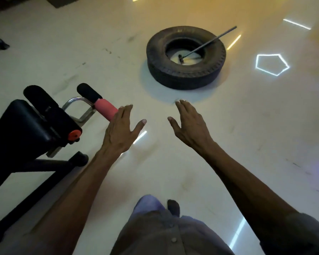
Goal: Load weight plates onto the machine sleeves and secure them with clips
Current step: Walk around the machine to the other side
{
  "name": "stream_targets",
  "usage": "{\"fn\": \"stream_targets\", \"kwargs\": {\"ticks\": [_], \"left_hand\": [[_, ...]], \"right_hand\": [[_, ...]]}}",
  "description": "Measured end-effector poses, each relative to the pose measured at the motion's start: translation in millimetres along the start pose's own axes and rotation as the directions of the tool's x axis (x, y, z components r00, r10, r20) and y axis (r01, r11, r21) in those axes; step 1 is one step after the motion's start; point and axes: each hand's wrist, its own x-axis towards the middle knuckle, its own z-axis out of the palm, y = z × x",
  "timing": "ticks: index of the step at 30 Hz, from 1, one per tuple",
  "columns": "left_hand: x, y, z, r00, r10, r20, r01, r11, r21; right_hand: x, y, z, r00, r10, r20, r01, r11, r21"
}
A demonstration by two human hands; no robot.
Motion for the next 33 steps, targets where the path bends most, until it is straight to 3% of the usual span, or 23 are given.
{"fn": "stream_targets", "kwargs": {"ticks": [9, 19, 26, 33], "left_hand": [[260.4, -61.4, -13.3, 0.994, -0.080, -0.067, 0.081, 0.997, 0.007], [510.6, -145.2, -87.8, 0.971, -0.160, -0.178, 0.165, 0.986, 0.011], [674.4, -241.1, -141.1, 0.931, -0.262, -0.252, 0.278, 0.960, 0.030], [826.1, -346.1, -222.8, 0.876, -0.355, -0.325, 0.383, 0.923, 0.023]], "right_hand": [[285.2, -1.0, 41.4, 0.994, -0.093, 0.065, 0.094, 0.995, -0.015], [581.8, -56.5, 69.6, 0.974, -0.190, 0.123, 0.193, 0.981, -0.013], [794.2, -116.1, 130.3, 0.936, -0.316, 0.157, 0.319, 0.948, 0.006], [1006.4, -223.5, 179.1, 0.870, -0.451, 0.198, 0.455, 0.890, 0.027]]}}
